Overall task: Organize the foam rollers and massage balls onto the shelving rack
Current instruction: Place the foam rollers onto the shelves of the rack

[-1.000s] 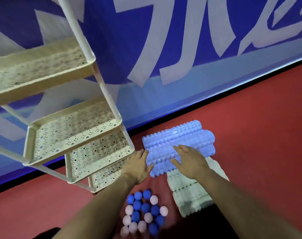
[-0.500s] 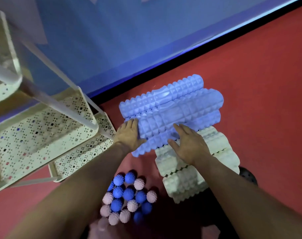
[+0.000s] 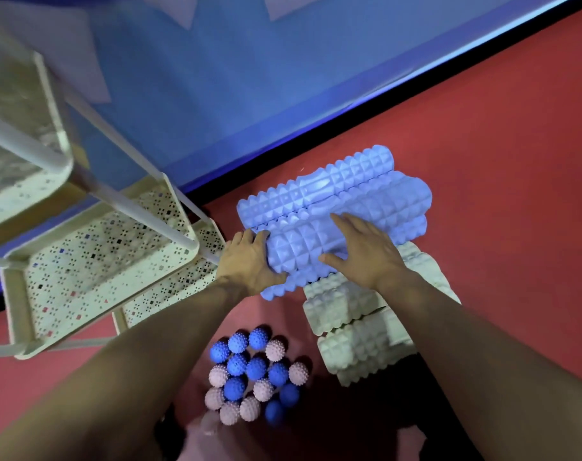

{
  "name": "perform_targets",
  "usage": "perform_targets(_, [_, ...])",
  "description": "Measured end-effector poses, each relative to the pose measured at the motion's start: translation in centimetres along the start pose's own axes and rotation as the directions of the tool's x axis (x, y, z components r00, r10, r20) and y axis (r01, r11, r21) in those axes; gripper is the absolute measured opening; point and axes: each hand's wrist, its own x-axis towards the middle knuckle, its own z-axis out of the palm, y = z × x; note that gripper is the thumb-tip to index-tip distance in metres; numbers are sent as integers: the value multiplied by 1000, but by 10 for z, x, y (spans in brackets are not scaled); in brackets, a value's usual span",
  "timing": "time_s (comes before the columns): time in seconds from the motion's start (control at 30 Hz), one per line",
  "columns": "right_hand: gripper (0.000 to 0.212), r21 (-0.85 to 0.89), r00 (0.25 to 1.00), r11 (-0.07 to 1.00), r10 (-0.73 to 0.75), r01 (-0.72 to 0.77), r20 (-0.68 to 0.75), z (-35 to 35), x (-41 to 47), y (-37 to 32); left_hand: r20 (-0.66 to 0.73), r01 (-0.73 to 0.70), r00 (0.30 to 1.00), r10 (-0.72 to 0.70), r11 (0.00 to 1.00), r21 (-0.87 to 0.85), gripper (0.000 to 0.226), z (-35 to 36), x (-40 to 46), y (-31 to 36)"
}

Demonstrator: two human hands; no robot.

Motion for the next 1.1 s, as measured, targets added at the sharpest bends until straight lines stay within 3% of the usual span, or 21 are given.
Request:
perform_targets(0.2, [96,-219,985,963,-142,160,97,-26,-40,-26,-59,-148,986,153,985,83,106,-47,-87,-18])
perform_targets(0.37, [103,-225,963,956,-132,186,235,-39,-118,-66,-31,-204,977,209,973,112,104,-86,-175,-41])
perform_targets(0.53, [97,-183,937,949,-196,255,288,-56,-191,-124,-65,-255,961,269,952,172,102,-131,-268,-74])
perform_targets(0.63, [94,-192,927,937,-227,291,297,-66,-229,-164,-135,-252,950,282,946,202,97,-158,-323,-97])
perform_targets(0.73, [76,-68,936,972,-196,225,293,-71,-264,-196,-171,-228,949,263,952,203,98,-175,-375,-120])
perform_targets(0.83, [79,-114,936,963,-205,246,286,-72,-284,-222,-204,-191,951,232,960,204,98,-179,-415,-144])
perform_targets(1.0, [93,-332,939,891,-233,310,254,-77,-300,-250,-247,-148,950,189,973,177,102,-177,-460,-180])
perform_targets(1.1, [105,-343,930,886,-213,313,298,-74,-303,-256,-267,-134,947,177,976,170,102,-174,-472,-197])
